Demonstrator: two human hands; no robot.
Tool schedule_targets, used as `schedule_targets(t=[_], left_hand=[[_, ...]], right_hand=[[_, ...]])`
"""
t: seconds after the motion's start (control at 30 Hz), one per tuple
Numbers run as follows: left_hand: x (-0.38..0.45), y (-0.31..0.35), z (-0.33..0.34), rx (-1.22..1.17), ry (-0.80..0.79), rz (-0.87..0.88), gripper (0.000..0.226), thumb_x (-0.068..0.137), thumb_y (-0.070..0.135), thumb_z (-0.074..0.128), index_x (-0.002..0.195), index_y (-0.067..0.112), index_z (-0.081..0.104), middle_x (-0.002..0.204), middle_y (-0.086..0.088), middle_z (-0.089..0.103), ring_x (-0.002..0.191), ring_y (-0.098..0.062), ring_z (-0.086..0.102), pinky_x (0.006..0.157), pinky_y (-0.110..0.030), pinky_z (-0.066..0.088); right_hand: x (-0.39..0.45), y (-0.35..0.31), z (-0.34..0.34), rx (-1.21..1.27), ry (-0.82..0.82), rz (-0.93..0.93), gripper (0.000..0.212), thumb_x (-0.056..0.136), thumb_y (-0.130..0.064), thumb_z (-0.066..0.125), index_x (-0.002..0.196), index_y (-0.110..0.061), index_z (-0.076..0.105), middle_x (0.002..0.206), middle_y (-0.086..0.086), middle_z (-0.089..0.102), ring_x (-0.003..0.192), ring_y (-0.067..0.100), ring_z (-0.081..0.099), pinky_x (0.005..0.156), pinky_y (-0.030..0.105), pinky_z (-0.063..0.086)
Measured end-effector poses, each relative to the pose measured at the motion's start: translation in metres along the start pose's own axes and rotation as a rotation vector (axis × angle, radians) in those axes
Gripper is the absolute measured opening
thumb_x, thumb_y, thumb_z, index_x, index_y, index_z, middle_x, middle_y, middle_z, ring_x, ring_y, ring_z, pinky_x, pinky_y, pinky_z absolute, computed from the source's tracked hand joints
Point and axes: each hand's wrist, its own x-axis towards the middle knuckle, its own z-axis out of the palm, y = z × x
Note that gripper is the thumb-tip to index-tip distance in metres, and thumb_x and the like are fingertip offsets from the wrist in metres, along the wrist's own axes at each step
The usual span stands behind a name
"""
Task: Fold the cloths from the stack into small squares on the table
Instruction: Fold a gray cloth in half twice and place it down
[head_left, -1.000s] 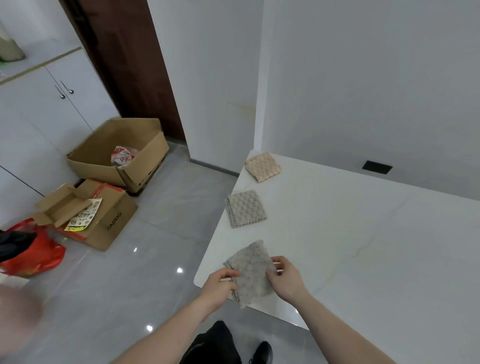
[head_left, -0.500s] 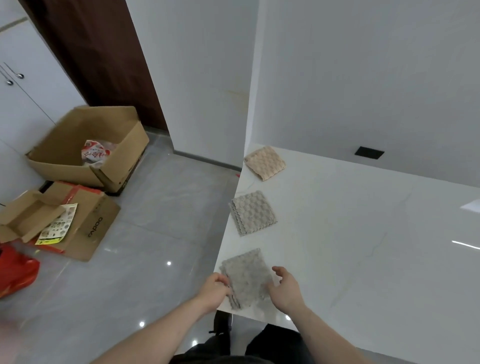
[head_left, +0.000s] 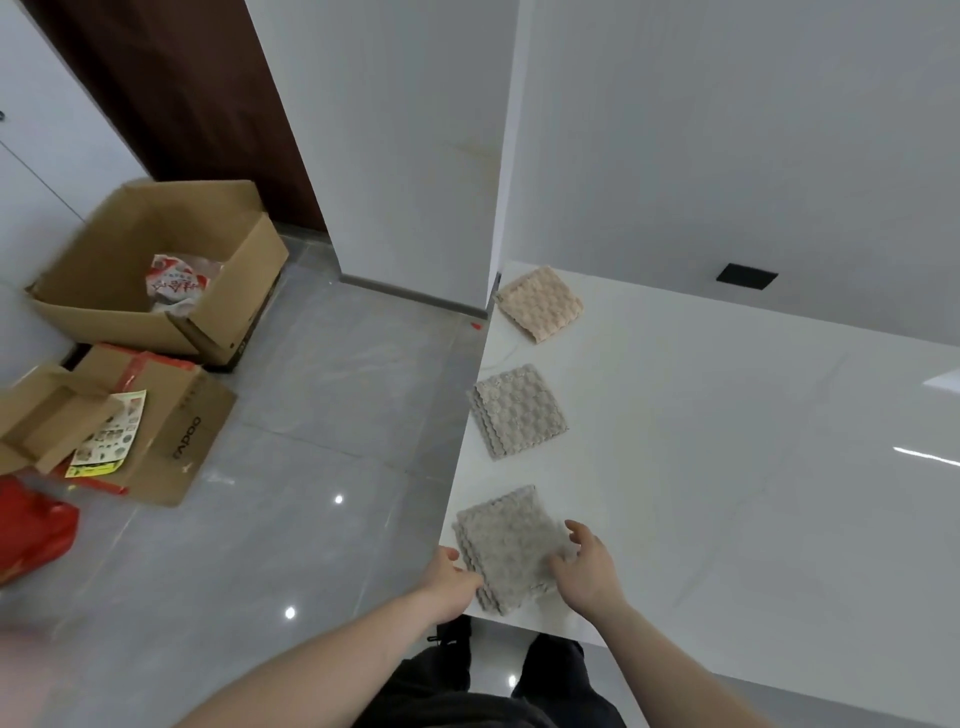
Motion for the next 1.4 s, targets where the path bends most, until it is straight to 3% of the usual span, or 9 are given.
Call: schedule_targets(t=[0.17, 0.47, 0.67, 0.8, 0.93, 1.1, 1.23, 1.3, 1.4], left_hand=[[0.007, 0.01, 0.002, -0.12, -0.002, 0.012, 0.075, 0.088, 0.02, 0.072, 0.147, 0.01, 0.028, 0.128, -0.007, 0.059, 0.112, -0.02, 0.058, 0.09, -0.026, 0.045], [0.008, 0.038, -0.021, 0.039, 0.126, 0.267, 0.057, 0.088, 0.016, 0.064, 0.14, 0.021, 0.041, 0.112, 0.01, 0.056, 0.099, -0.01, 0.059, 0.083, -0.025, 0.047], [0.009, 0.027, -0.032, 0.177, 0.128, 0.2, 0.07, 0.089, 0.027, 0.067, 0.15, 0.017, 0.033, 0.13, -0.001, 0.054, 0.103, -0.014, 0.059, 0.078, -0.023, 0.047], [0.006, 0.016, -0.029, 0.231, 0.048, 0.135, 0.071, 0.091, 0.028, 0.066, 0.15, 0.013, 0.029, 0.112, 0.004, 0.055, 0.093, -0.011, 0.059, 0.066, -0.02, 0.049], [0.006, 0.011, -0.027, 0.314, 0.046, 0.139, 0.048, 0.09, 0.025, 0.067, 0.133, 0.015, 0.046, 0.103, 0.006, 0.061, 0.096, -0.012, 0.062, 0.08, -0.027, 0.056], [0.008, 0.007, -0.037, 0.412, 0.016, 0.151, 0.037, 0.088, 0.024, 0.067, 0.121, 0.019, 0.052, 0.098, 0.005, 0.06, 0.095, -0.014, 0.062, 0.086, -0.032, 0.056], [0.002, 0.001, -0.04, 0.557, 0.159, 0.323, 0.055, 0.09, 0.029, 0.062, 0.139, 0.02, 0.039, 0.127, 0.005, 0.051, 0.11, -0.015, 0.056, 0.08, -0.024, 0.046], [-0.002, -0.003, -0.039, 0.697, 0.241, 0.565, 0.061, 0.091, 0.028, 0.058, 0.146, 0.023, 0.034, 0.145, 0.003, 0.037, 0.13, -0.018, 0.045, 0.096, -0.026, 0.044], [0.0, -0.005, -0.037, 0.888, 0.133, 0.748, 0.071, 0.093, 0.027, 0.054, 0.157, 0.027, 0.023, 0.167, 0.004, 0.008, 0.151, -0.019, 0.016, 0.122, -0.037, 0.027]], right_hand=[[0.005, -0.003, 0.007, 0.027, -0.025, 0.032, 0.062, 0.094, -0.017, 0.054, 0.154, -0.017, 0.036, 0.145, 0.009, 0.05, 0.116, 0.022, 0.057, 0.088, 0.028, 0.046], [-0.003, -0.009, 0.019, 0.264, -0.102, 0.195, 0.058, 0.092, -0.015, 0.06, 0.147, -0.018, 0.042, 0.125, 0.004, 0.057, 0.093, 0.014, 0.063, 0.064, 0.02, 0.046], [-0.01, -0.005, 0.024, 0.261, -0.078, 0.195, 0.061, 0.09, -0.02, 0.065, 0.147, -0.018, 0.043, 0.123, 0.002, 0.059, 0.099, 0.016, 0.063, 0.071, 0.022, 0.046], [-0.012, -0.008, 0.023, 0.253, -0.116, 0.191, 0.064, 0.087, -0.023, 0.069, 0.145, -0.019, 0.043, 0.122, 0.003, 0.061, 0.101, 0.017, 0.064, 0.074, 0.022, 0.046], [-0.011, -0.005, 0.025, 0.206, -0.131, 0.179, 0.057, 0.083, -0.018, 0.068, 0.137, -0.017, 0.05, 0.105, 0.001, 0.069, 0.088, 0.015, 0.07, 0.063, 0.018, 0.05], [-0.015, -0.001, 0.025, 0.131, -0.174, 0.16, 0.054, 0.082, -0.014, 0.065, 0.134, -0.015, 0.05, 0.099, -0.001, 0.071, 0.084, 0.014, 0.071, 0.07, 0.024, 0.058], [-0.025, -0.003, 0.022, -0.034, -0.105, -0.011, 0.076, 0.083, -0.028, 0.067, 0.149, -0.026, 0.029, 0.134, -0.002, 0.048, 0.1, 0.015, 0.064, 0.08, 0.025, 0.05], [-0.029, -0.004, 0.022, -0.132, -0.045, -0.156, 0.078, 0.085, -0.034, 0.067, 0.152, -0.032, 0.026, 0.143, -0.006, 0.035, 0.108, 0.016, 0.061, 0.085, 0.027, 0.051], [-0.032, -0.005, 0.025, -0.256, -0.049, -0.3, 0.08, 0.083, -0.034, 0.067, 0.152, -0.036, 0.026, 0.154, -0.006, 0.022, 0.129, 0.022, 0.049, 0.1, 0.032, 0.05]])
